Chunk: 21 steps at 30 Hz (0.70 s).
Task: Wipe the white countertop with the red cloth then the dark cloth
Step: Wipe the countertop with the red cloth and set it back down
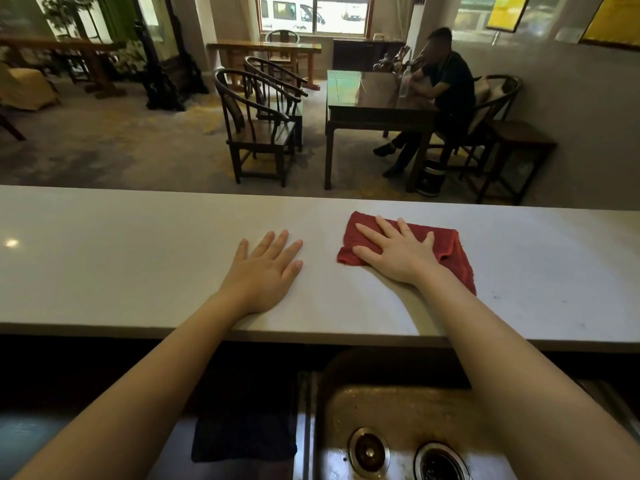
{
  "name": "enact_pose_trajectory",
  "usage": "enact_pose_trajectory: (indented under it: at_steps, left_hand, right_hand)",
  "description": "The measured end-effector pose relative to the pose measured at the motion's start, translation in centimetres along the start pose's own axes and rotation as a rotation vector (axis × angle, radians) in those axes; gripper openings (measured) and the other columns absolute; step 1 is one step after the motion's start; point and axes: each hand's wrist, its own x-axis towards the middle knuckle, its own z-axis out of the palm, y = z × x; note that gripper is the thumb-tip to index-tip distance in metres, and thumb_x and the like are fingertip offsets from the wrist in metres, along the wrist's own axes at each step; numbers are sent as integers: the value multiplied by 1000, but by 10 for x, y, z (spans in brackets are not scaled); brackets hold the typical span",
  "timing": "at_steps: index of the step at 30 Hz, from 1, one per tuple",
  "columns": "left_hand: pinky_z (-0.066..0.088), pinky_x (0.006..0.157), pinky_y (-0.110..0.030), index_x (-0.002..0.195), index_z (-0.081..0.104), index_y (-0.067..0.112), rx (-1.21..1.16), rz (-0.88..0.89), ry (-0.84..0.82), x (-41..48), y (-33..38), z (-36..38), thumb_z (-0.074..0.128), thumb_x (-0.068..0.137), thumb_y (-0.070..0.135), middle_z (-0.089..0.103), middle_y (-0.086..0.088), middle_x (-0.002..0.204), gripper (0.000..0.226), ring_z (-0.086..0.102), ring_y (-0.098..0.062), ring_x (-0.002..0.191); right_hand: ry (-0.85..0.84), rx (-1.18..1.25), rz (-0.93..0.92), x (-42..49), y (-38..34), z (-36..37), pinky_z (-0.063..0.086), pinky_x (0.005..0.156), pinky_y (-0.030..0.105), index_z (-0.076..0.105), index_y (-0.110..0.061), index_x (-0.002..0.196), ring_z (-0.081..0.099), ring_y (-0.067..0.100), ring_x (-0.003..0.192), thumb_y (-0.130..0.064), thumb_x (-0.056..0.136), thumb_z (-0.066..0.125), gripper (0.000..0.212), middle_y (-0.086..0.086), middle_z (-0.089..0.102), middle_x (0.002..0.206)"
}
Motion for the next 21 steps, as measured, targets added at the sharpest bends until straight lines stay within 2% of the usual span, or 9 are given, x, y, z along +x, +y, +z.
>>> enact_pose_trajectory:
  at_steps: [6, 11, 21]
  left_hand:
    - [-4, 115, -52, 142, 2, 38, -14, 12, -5, -6, 0, -6, 6, 92, 51, -4, 5, 157, 52, -6, -16, 143]
    - [-4, 115, -53, 142, 3, 38, -16, 26, 3, -3, -1, -2, 6, 92, 51, -3, 5, 157, 52, -6, -17, 143]
    - [-4, 113, -55, 141, 3, 40, 18, -4, 5, 1, -1, 1, 8, 84, 66, -2, 4, 157, 63, -4, -19, 143]
  right_hand:
    - [9, 13, 93, -23, 16, -1, -7, 102, 73, 6, -54, 138, -7, 29, 144, -76, 80, 17, 63, -8, -2, 158]
    - [23, 5, 101, -46, 18, 4, -7, 102, 73, 4, -56, 137, -8, 28, 144, -80, 76, 11, 66, -8, -3, 158]
    - [34, -10, 76, -80, -4, 14, -9, 104, 70, 0, -55, 138, -11, 28, 144, -80, 73, 4, 69, -8, -6, 158]
